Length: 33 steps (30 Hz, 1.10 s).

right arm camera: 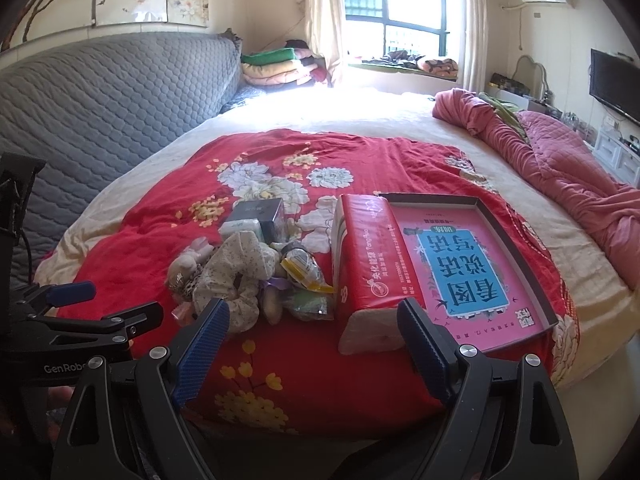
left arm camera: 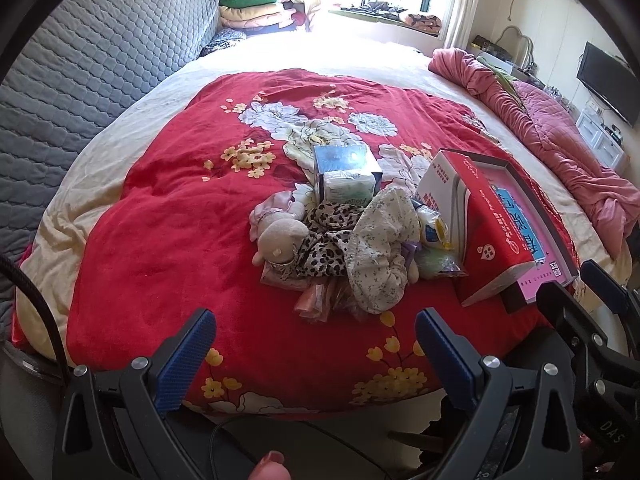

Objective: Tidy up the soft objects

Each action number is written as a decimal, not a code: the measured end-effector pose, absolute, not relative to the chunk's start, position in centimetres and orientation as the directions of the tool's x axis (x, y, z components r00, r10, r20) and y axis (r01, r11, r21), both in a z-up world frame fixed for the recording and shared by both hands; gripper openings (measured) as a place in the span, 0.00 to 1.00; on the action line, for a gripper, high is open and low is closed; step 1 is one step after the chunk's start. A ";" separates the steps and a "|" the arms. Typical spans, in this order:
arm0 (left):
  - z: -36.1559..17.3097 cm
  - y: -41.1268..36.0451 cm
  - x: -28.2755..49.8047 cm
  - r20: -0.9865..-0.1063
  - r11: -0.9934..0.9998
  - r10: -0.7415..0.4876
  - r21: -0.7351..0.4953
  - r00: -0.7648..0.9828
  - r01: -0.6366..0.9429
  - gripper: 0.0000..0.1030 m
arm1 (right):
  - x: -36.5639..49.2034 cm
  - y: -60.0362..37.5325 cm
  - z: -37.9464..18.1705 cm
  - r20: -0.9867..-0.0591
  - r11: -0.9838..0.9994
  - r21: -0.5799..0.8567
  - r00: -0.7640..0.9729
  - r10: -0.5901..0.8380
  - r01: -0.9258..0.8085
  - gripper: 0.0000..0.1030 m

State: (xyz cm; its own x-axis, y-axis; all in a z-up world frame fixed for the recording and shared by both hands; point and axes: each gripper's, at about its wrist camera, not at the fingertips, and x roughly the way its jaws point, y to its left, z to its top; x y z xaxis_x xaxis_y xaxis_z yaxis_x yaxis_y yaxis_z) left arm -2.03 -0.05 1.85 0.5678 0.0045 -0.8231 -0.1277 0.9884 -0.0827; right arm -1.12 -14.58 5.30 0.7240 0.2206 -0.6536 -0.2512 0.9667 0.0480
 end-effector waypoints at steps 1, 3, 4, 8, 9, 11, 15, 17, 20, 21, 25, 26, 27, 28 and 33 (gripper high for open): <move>1.8 -0.1 -2.0 -0.824 0.988 0.005 -0.082 0.567 -0.127 0.97 | -1.2 -14.6 5.3 -0.653 0.967 0.048 0.724 0.220 -0.251 0.84; 1.9 -0.1 -2.0 -0.824 0.988 0.004 -0.083 0.567 -0.127 0.97 | -1.1 -14.6 5.3 -0.653 0.967 0.048 0.725 0.219 -0.249 0.84; 1.9 -0.1 -2.0 -0.824 0.989 0.005 -0.082 0.566 -0.127 0.97 | -1.1 -14.6 5.4 -0.654 0.967 0.049 0.724 0.219 -0.249 0.84; 2.0 -0.1 -2.0 -0.824 0.989 0.006 -0.080 0.567 -0.127 0.97 | -1.2 -14.6 5.3 -0.654 0.967 0.045 0.725 0.218 -0.250 0.84; 2.0 -0.1 -2.0 -0.824 0.989 0.005 -0.081 0.567 -0.127 0.97 | -1.2 -14.6 5.3 -0.656 0.967 0.044 0.723 0.217 -0.250 0.84; 2.0 -0.1 -2.0 -0.823 0.989 0.005 -0.082 0.568 -0.126 0.97 | -1.1 -14.6 5.2 -0.658 0.968 0.045 0.721 0.215 -0.248 0.84; 2.0 0.0 -2.0 -0.823 0.988 0.005 -0.083 0.568 -0.128 0.97 | -1.1 -14.7 5.1 -0.657 0.968 0.047 0.723 0.215 -0.246 0.84; 2.0 0.0 -2.0 -0.823 0.988 0.005 -0.082 0.568 -0.128 0.97 | -1.1 -14.7 5.1 -0.657 0.968 0.045 0.722 0.214 -0.246 0.84; 2.0 0.1 -2.0 -0.823 0.988 0.003 -0.085 0.568 -0.128 0.97 | -1.1 -14.8 5.2 -0.657 0.968 0.046 0.723 0.215 -0.247 0.84; 1.9 0.2 -2.0 -0.823 0.988 0.002 -0.087 0.568 -0.129 0.97 | -1.1 -14.7 5.2 -0.656 0.968 0.045 0.723 0.215 -0.247 0.84; 1.7 0.7 -2.0 -0.824 0.986 -0.005 -0.099 0.566 -0.135 0.97 | -1.0 -14.5 5.1 -0.654 0.966 0.044 0.723 0.221 -0.255 0.84; 1.7 0.8 -1.9 -0.823 0.985 -0.007 -0.102 0.568 -0.136 0.97 | -1.0 -14.5 5.1 -0.654 0.965 0.044 0.723 0.224 -0.259 0.84; 1.6 1.0 -1.9 -0.822 0.985 -0.007 -0.103 0.569 -0.136 0.97 | -1.0 -14.4 5.1 -0.653 0.964 0.042 0.723 0.226 -0.262 0.84; 1.6 1.1 -2.0 -0.820 0.985 -0.005 -0.102 0.572 -0.137 0.97 | -0.9 -14.1 5.0 -0.653 0.962 0.042 0.721 0.232 -0.271 0.84; 0.9 3.0 -1.5 -0.820 0.977 -0.007 -0.127 0.572 -0.170 0.97 | -0.4 -12.8 4.5 -0.651 0.945 0.048 0.708 0.275 -0.322 0.84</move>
State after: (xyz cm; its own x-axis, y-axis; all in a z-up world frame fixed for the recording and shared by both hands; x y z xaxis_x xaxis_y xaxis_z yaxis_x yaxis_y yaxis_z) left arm -1.50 3.03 0.91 0.5718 -0.0074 -0.8204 -0.1699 0.9772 -0.1272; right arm -0.44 -12.76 4.49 0.7078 0.2746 -0.6508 -0.3223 0.9454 0.0484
